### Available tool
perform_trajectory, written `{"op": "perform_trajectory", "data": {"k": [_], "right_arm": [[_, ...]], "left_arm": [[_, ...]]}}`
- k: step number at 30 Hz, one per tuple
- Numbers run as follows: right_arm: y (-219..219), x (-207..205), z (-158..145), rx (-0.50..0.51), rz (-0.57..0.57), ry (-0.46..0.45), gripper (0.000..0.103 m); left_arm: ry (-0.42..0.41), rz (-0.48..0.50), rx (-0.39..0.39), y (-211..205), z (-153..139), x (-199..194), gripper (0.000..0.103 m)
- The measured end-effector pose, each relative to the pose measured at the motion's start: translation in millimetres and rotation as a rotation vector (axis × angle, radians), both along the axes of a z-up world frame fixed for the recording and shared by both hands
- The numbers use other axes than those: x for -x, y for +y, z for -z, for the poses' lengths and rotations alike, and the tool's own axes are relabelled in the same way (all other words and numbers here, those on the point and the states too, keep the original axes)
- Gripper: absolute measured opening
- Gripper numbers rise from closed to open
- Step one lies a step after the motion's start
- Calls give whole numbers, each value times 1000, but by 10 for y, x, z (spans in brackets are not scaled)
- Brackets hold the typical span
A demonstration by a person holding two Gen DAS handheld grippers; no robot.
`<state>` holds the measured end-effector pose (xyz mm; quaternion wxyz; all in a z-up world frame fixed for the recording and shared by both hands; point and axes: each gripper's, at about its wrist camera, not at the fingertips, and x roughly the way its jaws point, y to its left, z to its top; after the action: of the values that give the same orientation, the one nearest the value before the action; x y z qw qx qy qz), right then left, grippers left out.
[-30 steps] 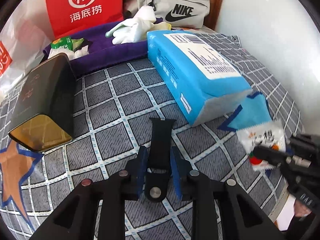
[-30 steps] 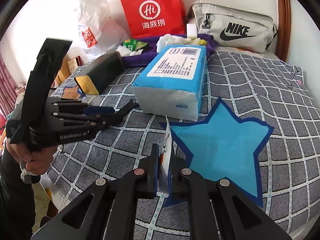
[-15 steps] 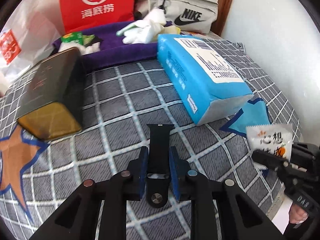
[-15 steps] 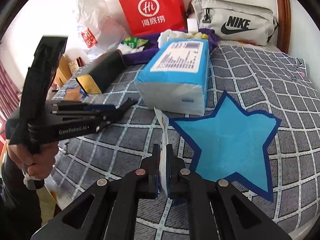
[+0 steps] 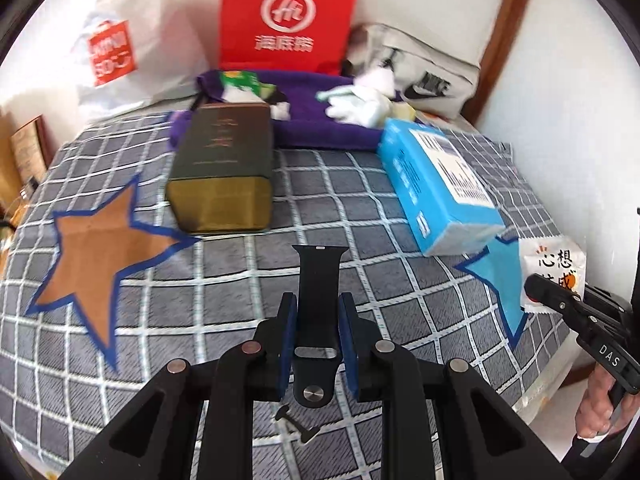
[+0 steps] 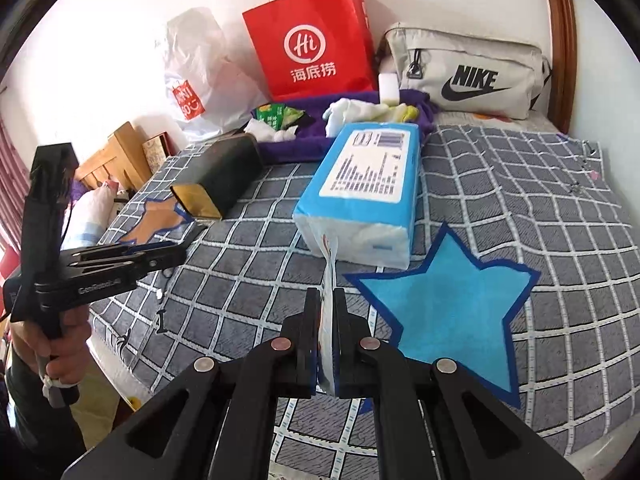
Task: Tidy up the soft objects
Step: 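Carry the packet and black strap with both tools toward the purple towel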
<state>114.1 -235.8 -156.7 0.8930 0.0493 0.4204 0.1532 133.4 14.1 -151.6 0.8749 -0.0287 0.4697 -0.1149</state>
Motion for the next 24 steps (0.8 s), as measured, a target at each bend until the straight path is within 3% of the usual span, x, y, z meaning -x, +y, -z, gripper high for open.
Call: {"op": "perform_trajectory", "data": {"k": [15, 24], "right_arm": [[80, 13, -485, 38, -30, -74, 5], [134, -105, -685, 39, -39, -110, 5]], "left_arm": [[-87, -72, 21, 186, -537, -15, 20], [-106, -101, 34, 257, -695, -141, 20]]}}
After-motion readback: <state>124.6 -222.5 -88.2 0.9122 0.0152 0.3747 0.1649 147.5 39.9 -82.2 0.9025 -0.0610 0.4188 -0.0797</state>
